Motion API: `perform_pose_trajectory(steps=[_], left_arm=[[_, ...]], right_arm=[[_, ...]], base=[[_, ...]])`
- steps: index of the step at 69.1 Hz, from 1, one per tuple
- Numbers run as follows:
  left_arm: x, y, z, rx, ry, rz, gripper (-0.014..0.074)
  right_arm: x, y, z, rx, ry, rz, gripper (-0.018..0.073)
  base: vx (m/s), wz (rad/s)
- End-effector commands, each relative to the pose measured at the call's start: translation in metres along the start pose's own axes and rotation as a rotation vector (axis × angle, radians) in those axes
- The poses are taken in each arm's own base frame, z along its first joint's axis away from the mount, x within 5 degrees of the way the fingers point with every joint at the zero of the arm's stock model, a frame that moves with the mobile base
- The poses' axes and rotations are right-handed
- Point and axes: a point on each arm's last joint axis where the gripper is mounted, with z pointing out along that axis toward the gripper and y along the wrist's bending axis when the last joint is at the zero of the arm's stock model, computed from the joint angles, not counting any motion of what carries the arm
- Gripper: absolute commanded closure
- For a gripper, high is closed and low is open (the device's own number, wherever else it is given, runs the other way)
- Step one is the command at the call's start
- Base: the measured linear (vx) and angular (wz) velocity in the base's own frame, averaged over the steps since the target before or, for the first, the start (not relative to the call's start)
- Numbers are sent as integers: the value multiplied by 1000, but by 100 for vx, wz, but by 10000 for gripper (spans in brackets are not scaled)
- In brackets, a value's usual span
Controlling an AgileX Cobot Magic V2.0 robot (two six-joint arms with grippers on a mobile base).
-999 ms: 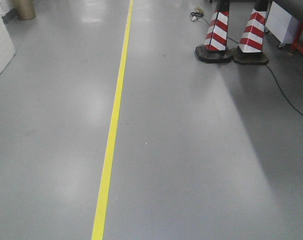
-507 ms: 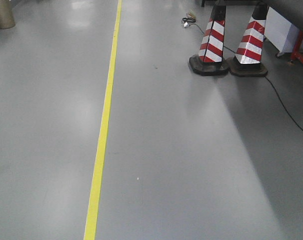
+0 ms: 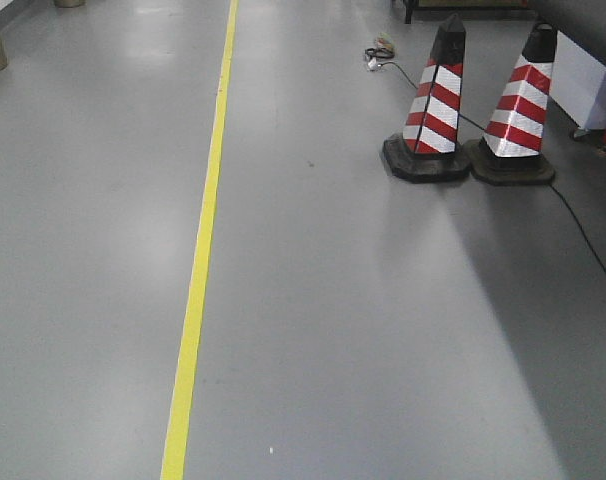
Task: Move and align brake pads A on conveyor
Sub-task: 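Drive along the yellow floor line past the striped cones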
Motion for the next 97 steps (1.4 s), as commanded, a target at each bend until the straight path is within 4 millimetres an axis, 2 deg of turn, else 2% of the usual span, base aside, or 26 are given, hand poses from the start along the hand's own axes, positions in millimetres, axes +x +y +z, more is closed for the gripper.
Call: perform_pose_trajectory(steps=[1,97], left_arm=[[-17,-2,-5,14,-113,-6,496],[-17,-2,-5,14,-113,-6,496]], right_arm=[[-17,-2,-4,24,-112,4,480],[-17,-2,-4,24,-108,4,480]], base=[[62,1],[63,1]])
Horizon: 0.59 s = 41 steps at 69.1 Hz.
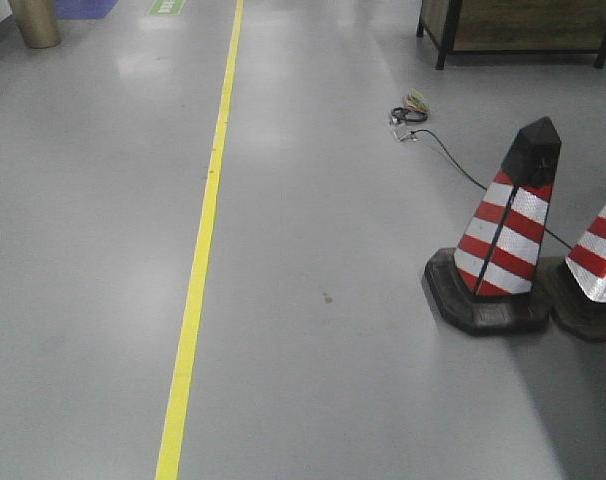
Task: Move and align brake pads A on conveyor
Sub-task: 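Drive along the yellow floor line past the striped cones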
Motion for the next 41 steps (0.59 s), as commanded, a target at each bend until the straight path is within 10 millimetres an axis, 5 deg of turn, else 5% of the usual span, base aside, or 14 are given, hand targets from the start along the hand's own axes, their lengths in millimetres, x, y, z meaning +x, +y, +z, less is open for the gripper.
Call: perform_pose_trajectory(steps=[1,41], left_arm=[[-17,-2,-5,14,-113,-6,496],[-17,-2,-5,14,-113,-6,496]], right_arm=[[-17,-2,-4,24,-111,4,480],[-17,-2,-4,23,-108,4,480]], base=[[59,-4],[56,-26]])
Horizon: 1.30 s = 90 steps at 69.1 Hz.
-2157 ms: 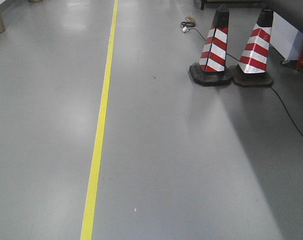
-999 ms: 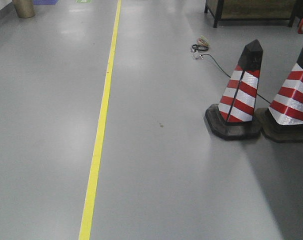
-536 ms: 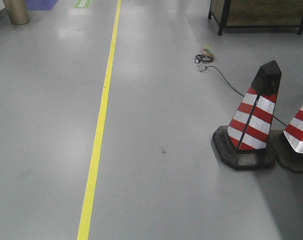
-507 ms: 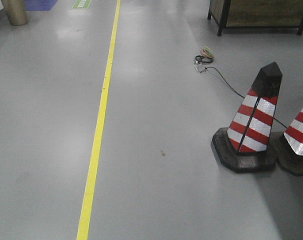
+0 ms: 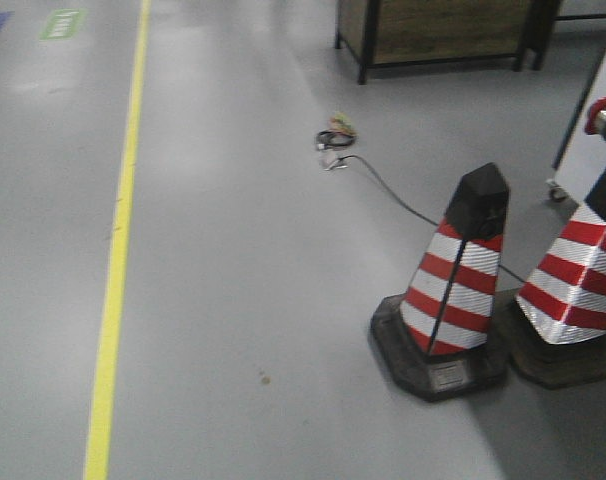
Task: Move and align brake pads A on conveyor
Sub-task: 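Drive along the yellow floor line past the striped cones, then turn the base to face the dark grey conveyor belt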
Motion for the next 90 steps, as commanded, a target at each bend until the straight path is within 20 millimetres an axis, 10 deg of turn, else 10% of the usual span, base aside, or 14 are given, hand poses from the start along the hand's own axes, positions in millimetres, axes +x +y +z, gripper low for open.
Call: perform_pose_trajectory(steps=[1,90], left_arm=[[-17,-2,-5,14,-113,-6,496],[-17,-2,-5,14,-113,-6,496]], right_arm=[[-17,-2,-4,25,-112,4,480],[-17,-2,-4,25,-112,4,480]], base=[[50,-48],[41,-65]])
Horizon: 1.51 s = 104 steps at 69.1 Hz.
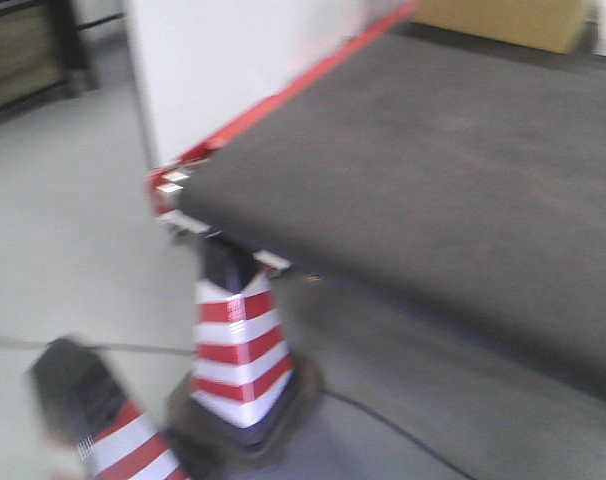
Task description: Move and align brake pads A on conveyor
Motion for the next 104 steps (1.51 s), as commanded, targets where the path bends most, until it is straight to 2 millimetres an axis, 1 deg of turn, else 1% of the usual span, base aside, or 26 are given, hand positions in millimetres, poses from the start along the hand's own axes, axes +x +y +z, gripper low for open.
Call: perform_pose_trajectory(steps=[1,20,52,104], left_arm=[[-17,-2,-5,15,-113,-7,496],[-16,-2,-4,15,-113,-7,496],[-16,-2,-4,15,-113,-7,496],[-16,-2,-4,15,-113,-7,496]], right_arm=[[-17,-2,-4,25,-112,4,480],[-16,-2,-6,19,-112,8,480],[-16,-2,-6,19,-111,9,480],[-16,-2,-6,19,-112,9,480]], base=[[32,-85],[31,-75],[26,-56],[15,-10]])
